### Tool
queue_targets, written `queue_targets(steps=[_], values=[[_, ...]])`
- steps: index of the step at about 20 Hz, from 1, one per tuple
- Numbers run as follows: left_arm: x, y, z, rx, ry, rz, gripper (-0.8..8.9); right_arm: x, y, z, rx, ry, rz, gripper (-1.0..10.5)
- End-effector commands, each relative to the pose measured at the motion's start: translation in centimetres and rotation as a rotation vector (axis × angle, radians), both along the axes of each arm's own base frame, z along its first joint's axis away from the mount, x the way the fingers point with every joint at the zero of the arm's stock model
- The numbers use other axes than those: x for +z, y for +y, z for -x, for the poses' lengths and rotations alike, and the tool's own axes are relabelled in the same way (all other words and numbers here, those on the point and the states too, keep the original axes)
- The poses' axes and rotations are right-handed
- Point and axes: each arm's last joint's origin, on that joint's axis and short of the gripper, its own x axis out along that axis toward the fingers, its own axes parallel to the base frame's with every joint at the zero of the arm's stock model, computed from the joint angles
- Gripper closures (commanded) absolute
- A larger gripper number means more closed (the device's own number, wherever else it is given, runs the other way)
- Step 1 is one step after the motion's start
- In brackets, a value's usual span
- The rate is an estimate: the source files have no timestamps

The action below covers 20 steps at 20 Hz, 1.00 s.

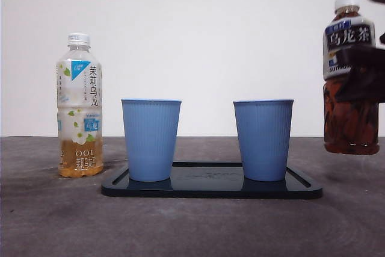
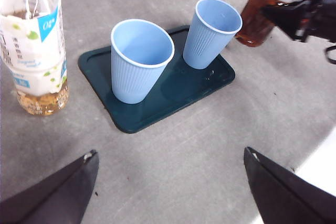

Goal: Pour the drink into the cup

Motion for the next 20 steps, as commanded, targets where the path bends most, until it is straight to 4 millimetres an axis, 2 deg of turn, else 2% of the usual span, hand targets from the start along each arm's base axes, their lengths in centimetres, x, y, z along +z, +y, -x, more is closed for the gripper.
queue_targets(steps=[1,6,11,16,20], values=[[0.7,-0.1,0.0,-0.011,-0.039,0.005,3.7,0.4,0.2,-1.6,-0.007,-0.093,-0.026,9.3],[0.7,-0.1,0.0,-0.011,-0.039,0.005,3.69,-2.0,0.2,-3.3,0.005,-0.084,-0.013,9.3],[0.7,-0.1,0.0,-0.01,-0.039,0.004,3.69,-2.9,0.3,-3.7,0.005,-0.074,-0.004,9.3],[0.7,0.0,-0.1,0.004,-0.042,-0.008,3.66,-3.3,0.3,-3.6,0.011,-0.039,0.035,7.3],[0.7,0.0,-0.1,0.013,-0.043,-0.014,3.66,-3.8,0.3,-3.5,0.017,0.009,0.062,6.5]])
